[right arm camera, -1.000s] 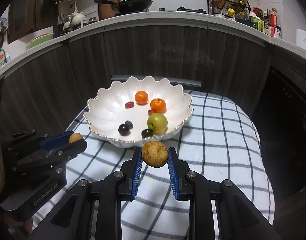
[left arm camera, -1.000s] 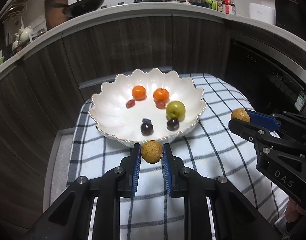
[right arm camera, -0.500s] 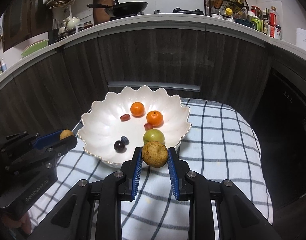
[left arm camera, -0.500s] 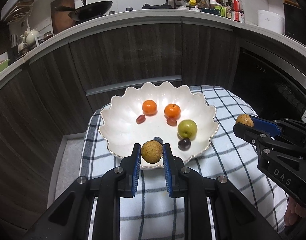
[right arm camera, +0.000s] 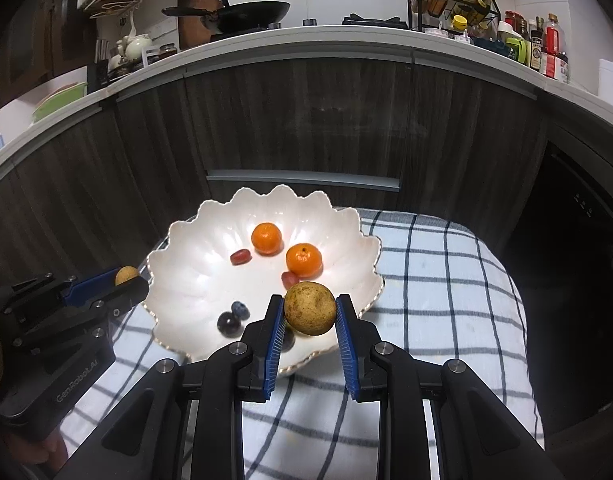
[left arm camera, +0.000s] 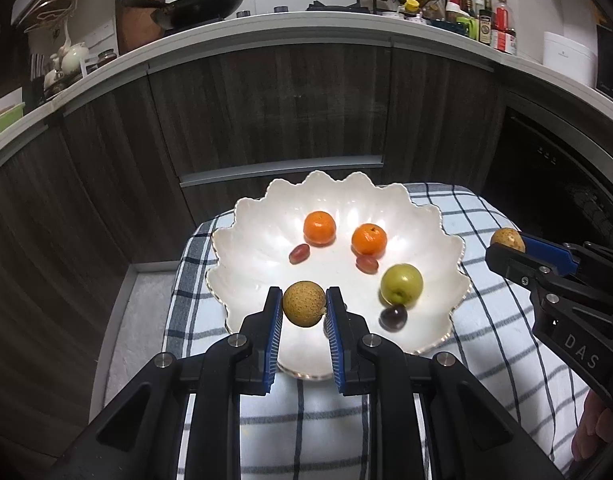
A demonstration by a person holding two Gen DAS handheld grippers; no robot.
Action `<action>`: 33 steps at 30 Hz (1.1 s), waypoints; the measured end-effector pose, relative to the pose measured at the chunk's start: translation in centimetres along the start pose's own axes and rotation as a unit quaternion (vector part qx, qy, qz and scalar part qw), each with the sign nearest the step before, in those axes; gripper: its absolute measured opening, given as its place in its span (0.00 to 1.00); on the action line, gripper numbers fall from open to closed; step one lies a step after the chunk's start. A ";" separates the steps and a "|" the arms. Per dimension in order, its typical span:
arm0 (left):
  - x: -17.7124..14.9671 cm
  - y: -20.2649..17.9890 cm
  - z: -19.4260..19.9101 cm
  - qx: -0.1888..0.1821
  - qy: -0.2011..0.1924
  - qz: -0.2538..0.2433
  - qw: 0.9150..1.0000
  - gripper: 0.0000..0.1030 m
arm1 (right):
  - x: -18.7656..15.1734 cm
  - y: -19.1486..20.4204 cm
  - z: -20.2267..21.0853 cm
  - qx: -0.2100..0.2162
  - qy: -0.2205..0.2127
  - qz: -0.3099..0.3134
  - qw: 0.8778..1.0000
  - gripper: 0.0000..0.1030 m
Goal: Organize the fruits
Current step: 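Lift and carry the brown fruit over the bowl while the right tool carries its fruit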
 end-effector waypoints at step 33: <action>0.3 3.1 -7.2 0.031 0.036 0.037 0.998 0.22 | 1.4 -1.8 -8.6 -0.027 0.052 -0.011 0.998 0.27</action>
Point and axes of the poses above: each gripper's, at about its wrist camera, not at the fingertips, and z roughly against the way its jaws point, y to its left, x to its top, the point moved 8 cm from there along -z, roughly the way its jaws point, and after that the axes turned 12 degrees about -y, right-handed, at the moved point
